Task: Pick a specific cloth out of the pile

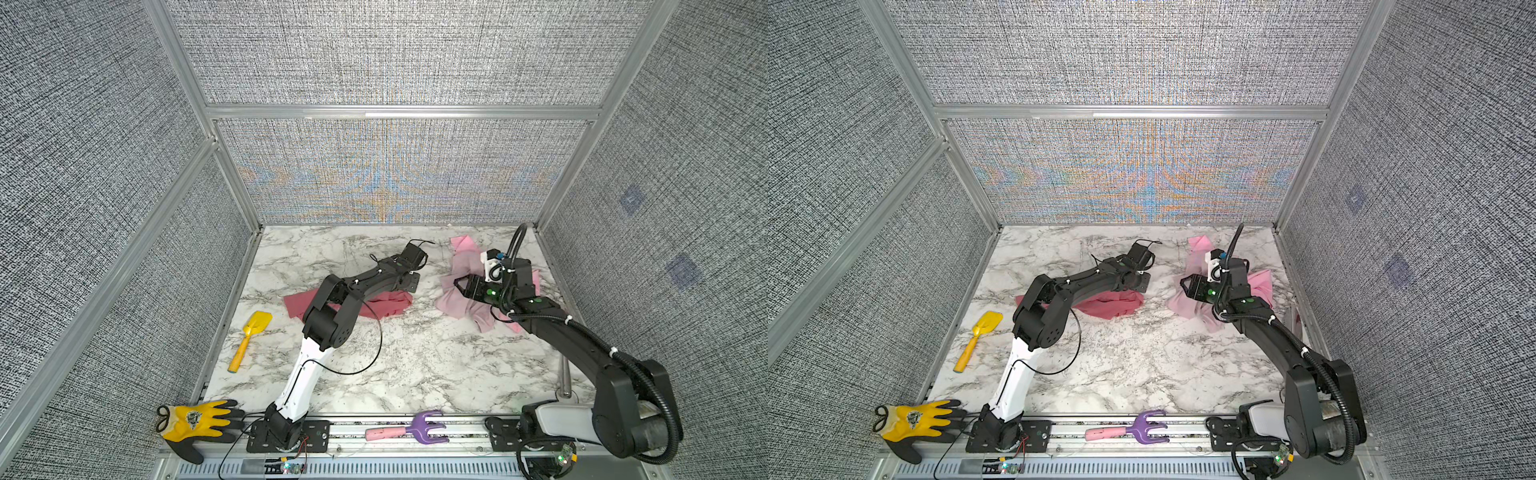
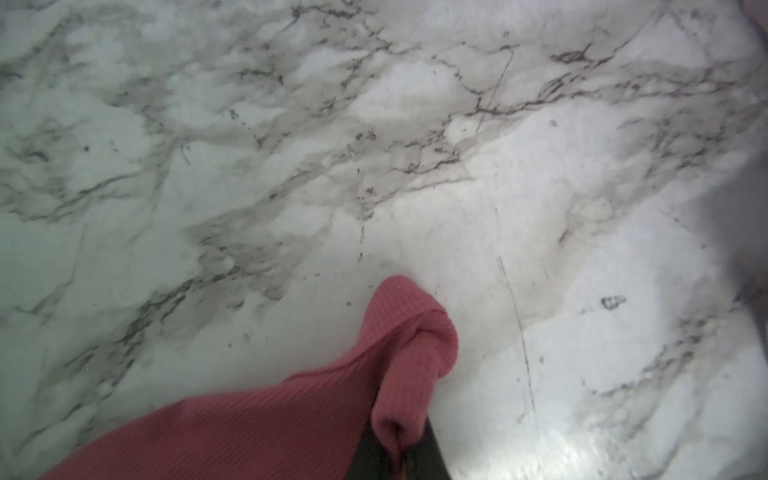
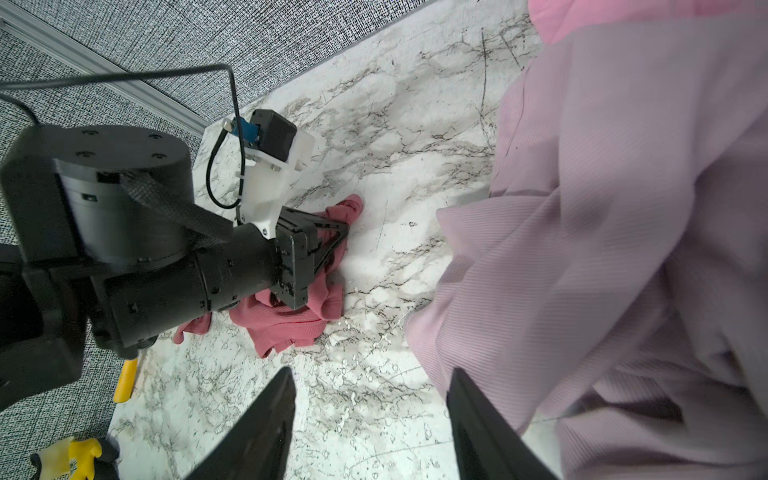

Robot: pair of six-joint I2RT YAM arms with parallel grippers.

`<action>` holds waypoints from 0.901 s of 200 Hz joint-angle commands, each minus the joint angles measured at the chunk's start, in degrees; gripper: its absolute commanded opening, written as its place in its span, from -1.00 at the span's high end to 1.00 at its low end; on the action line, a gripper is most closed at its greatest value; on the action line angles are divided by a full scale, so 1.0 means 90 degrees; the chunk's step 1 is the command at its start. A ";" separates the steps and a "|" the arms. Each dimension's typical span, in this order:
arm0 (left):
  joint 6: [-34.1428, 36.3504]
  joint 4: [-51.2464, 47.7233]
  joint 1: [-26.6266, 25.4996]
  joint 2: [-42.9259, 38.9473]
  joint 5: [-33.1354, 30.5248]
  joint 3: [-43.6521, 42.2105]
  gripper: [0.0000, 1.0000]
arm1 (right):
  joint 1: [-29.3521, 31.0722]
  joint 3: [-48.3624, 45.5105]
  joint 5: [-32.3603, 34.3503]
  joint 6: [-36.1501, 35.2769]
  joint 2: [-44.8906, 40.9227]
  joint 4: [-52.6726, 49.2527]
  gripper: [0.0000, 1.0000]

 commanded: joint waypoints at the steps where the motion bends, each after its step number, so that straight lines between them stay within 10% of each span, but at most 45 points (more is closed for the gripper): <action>1: -0.0043 0.0084 0.0005 -0.0438 0.0018 -0.0001 1.00 | -0.0002 0.0097 -0.0087 0.0096 0.0005 0.0102 -0.20; 96: -0.0649 0.1115 0.0360 -0.3738 -0.0056 -0.2155 1.00 | -0.0002 0.0152 -0.0265 0.0395 -0.0151 0.0300 -0.20; 180: -0.1096 0.2031 0.2243 -0.6458 -0.0097 -0.5541 1.00 | 0.0018 0.0403 -0.0407 0.0410 -0.0139 0.0228 -0.20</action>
